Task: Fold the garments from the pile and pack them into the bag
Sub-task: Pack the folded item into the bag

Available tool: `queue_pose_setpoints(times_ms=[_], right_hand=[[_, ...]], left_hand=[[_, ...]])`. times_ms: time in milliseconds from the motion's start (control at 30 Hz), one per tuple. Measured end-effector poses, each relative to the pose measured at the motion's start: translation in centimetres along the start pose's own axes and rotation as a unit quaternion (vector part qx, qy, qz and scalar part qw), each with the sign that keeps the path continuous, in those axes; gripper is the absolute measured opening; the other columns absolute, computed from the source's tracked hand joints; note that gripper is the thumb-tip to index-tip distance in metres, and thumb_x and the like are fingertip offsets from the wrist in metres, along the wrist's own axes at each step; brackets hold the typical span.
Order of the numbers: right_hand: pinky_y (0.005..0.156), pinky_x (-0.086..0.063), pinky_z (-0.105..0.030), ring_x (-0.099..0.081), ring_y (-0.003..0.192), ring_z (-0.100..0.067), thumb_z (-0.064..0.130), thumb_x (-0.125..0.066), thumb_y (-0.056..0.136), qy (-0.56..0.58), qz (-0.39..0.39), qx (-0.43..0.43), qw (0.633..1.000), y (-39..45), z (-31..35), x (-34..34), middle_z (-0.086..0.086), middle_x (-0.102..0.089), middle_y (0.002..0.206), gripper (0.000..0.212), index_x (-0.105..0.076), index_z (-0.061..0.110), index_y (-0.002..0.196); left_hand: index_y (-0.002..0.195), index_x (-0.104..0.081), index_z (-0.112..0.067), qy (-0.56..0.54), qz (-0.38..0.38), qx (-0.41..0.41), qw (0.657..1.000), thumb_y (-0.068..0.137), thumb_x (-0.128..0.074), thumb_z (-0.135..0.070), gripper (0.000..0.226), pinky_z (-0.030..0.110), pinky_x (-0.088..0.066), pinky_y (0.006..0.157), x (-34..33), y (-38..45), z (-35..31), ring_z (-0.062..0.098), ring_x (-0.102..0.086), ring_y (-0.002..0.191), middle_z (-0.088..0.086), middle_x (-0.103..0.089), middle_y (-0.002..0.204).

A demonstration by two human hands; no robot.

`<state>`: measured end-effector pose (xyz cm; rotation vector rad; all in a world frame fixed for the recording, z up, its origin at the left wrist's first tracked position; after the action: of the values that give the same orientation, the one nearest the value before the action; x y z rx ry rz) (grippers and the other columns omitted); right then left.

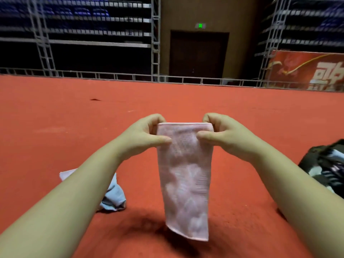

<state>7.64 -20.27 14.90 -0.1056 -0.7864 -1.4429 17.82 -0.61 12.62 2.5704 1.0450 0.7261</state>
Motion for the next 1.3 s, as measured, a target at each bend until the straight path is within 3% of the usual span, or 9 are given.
queue_pose_setpoints(times_ms=[133,333,567,733,800,900,1000,1167,1300], right_hand=[[0.05,-0.029,-0.02,-0.033,0.058,-0.003,0.02,-0.067,0.082,-0.066,-0.043,0.031,0.996,0.1,0.4,-1.2,0.011,-0.039,0.063,0.028,-0.041,0.02,0.071],[0.048,-0.037,-0.019,-0.043,0.052,-0.004,0.015,-0.07,0.083,0.027,-0.104,-0.05,0.993,1.6,-1.5,-0.2,0.008,-0.047,0.059,0.026,-0.047,0.017,0.072],[0.053,-0.038,-0.015,-0.05,0.063,-0.008,0.013,-0.071,0.081,-0.166,-0.172,-0.021,0.971,8.2,-3.0,2.3,0.004,-0.059,0.073,0.013,-0.061,0.021,0.085],[0.066,-0.043,-0.031,-0.051,0.071,-0.011,0.009,-0.072,0.081,-0.192,0.075,-0.073,0.976,7.3,-6.5,-0.4,-0.012,-0.067,0.082,0.024,-0.056,0.024,0.072],[0.075,-0.046,-0.029,-0.055,0.082,-0.009,0.011,-0.071,0.083,-0.182,0.211,-0.101,0.955,4.9,-8.3,-3.2,-0.012,-0.068,0.096,0.021,-0.056,0.025,0.078],[0.066,-0.041,-0.013,-0.05,0.07,-0.001,0.007,-0.064,0.088,-0.101,0.382,-0.175,0.902,1.0,-9.9,-7.4,0.004,-0.057,0.078,0.021,-0.053,0.022,0.078],[0.067,-0.043,-0.012,-0.054,0.066,0.002,0.009,-0.063,0.081,0.01,0.439,-0.239,0.866,-1.6,-11.1,-9.9,0.007,-0.056,0.07,0.014,-0.052,0.018,0.077],[0.07,-0.051,-0.021,-0.062,0.068,-0.007,0.013,-0.056,0.077,0.198,0.374,-0.325,0.846,-2.6,-12.4,-10.4,0.005,-0.064,0.072,0.008,-0.056,0.015,0.085],[0.054,-0.047,-0.023,-0.051,0.056,-0.009,0.013,-0.058,0.086,0.235,0.215,-0.335,0.887,-2.1,-14.2,-11.4,0.0,-0.049,0.069,0.012,-0.047,0.017,0.08]], left_hand=[[0.09,-0.061,-0.035,0.131,0.064,0.041,0.988,0.057,-0.075,-0.036,0.036,0.017,-0.047,0.07,-1.8,0.4,-1.1,-0.003,-0.057,0.076,-0.015,-0.064,0.085],[0.089,-0.066,-0.016,-0.039,-0.05,0.109,0.992,0.077,-0.072,-0.008,0.016,0.02,-0.05,0.059,-0.9,2.0,0.8,0.007,-0.06,0.067,-0.003,-0.064,0.074],[0.068,-0.05,-0.021,0.224,-0.106,0.037,0.968,0.075,-0.077,-0.021,0.028,0.024,-0.034,0.053,3.3,7.8,-0.1,0.007,-0.041,0.056,-0.005,-0.048,0.063],[0.07,-0.051,-0.023,0.276,0.177,0.112,0.938,0.061,-0.071,-0.051,0.036,0.029,-0.042,0.068,2.5,4.3,3.6,0.012,-0.052,0.073,0.008,-0.062,0.086],[0.072,-0.048,-0.021,0.265,0.282,0.174,0.906,0.078,-0.071,-0.038,0.029,0.019,-0.035,0.06,0.8,1.2,6.0,0.0,-0.043,0.061,-0.002,-0.051,0.073],[0.068,-0.043,-0.023,0.274,0.381,0.233,0.852,0.086,-0.064,-0.031,0.029,0.02,-0.03,0.056,-1.5,-2.4,9.4,0.001,-0.036,0.058,-0.009,-0.039,0.065],[0.068,-0.045,-0.025,0.203,0.415,0.3,0.835,0.091,-0.061,-0.021,0.028,0.014,-0.035,0.058,-2.5,-4.9,10.7,-0.003,-0.043,0.056,-0.017,-0.045,0.058],[0.084,-0.054,-0.019,-0.033,0.372,0.367,0.852,0.08,-0.064,-0.021,0.01,0.023,-0.053,0.07,-2.3,-6.9,11.9,0.012,-0.062,0.072,-0.001,-0.062,0.077],[0.077,-0.047,-0.016,-0.051,0.23,0.347,0.908,0.065,-0.075,-0.026,0.032,0.02,-0.042,0.051,-0.5,-6.5,14.2,0.01,-0.04,0.052,0.002,-0.045,0.06]])
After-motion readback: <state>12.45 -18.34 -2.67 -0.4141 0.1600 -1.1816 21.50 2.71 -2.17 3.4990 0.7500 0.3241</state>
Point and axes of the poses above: each hand's wrist, its own y-axis towards the middle knuckle, its own x-axis out of the back of the hand, z = x × y, the point moved 2 cm from there along y, towards the middle knuckle
